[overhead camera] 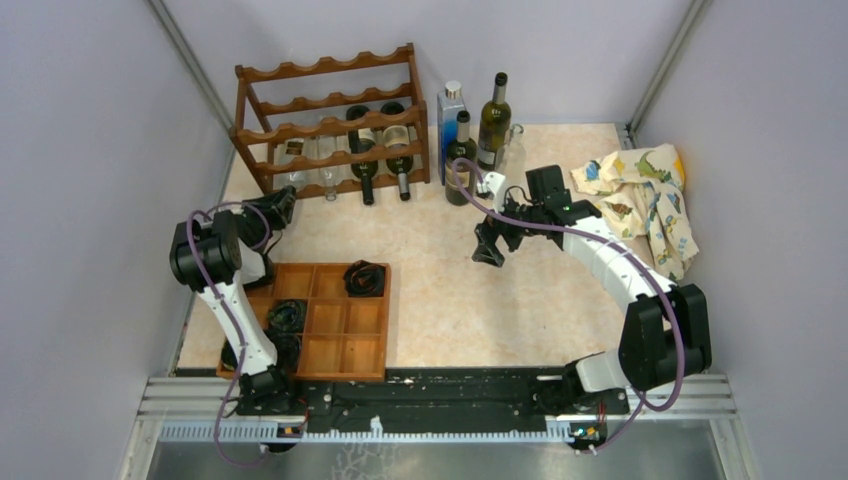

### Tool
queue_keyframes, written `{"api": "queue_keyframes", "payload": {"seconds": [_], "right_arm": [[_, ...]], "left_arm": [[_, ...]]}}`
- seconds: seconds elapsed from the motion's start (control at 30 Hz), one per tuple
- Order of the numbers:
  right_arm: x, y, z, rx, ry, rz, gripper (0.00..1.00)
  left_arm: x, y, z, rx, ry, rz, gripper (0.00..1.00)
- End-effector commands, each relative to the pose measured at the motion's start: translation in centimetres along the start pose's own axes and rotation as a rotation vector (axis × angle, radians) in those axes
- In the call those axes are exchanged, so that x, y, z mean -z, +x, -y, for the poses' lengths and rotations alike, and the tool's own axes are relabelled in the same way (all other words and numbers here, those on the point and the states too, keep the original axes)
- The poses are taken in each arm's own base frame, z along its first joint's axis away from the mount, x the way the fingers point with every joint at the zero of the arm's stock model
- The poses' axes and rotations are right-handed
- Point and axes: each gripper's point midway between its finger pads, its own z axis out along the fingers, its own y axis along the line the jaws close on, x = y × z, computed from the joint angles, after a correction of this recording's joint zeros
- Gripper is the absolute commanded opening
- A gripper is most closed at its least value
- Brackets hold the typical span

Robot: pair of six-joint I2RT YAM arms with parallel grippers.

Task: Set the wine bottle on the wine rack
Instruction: Place the wine bottle in the wine rack.

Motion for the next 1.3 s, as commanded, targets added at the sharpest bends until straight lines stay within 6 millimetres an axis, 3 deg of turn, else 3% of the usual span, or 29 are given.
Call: {"api": "queue_keyframes", "payload": {"seconds": [0.0,0.17,0.4,0.6,0.87,1.27], "right_arm": [[0.4,-2.6,1.1,0.058,0.018,0.058,0.96],[0.4,-2.6,1.1,0.059,0.016,0.057,0.96],[0.4,-2.5,1.0,0.057,0.014,0.052,0.96],[0.5,-2.4,1.0,0.059,0.016,0.049,0.96],[0.4,-2.5,1.1,0.062,0.016,0.05,0.96],[0.4,-2.6,1.1,0.064,0.014,0.049,0.96]], "left_arm": [[1.4,1.4,13.5,-0.225,0.478,-0.048,0.0],[1.4,1.3,14.8,-0.24,0.511,-0.042,0.0],[0.5,0.2,13.5,-0.214,0.487,0.003,0.0],[0.3,-0.1,14.7,-0.228,0.52,0.019,0.0],[1.3,-1.6,13.2,-0.204,0.467,0.094,0.0],[1.0,-1.8,15.0,-0.212,0.516,0.082,0.0]]}}
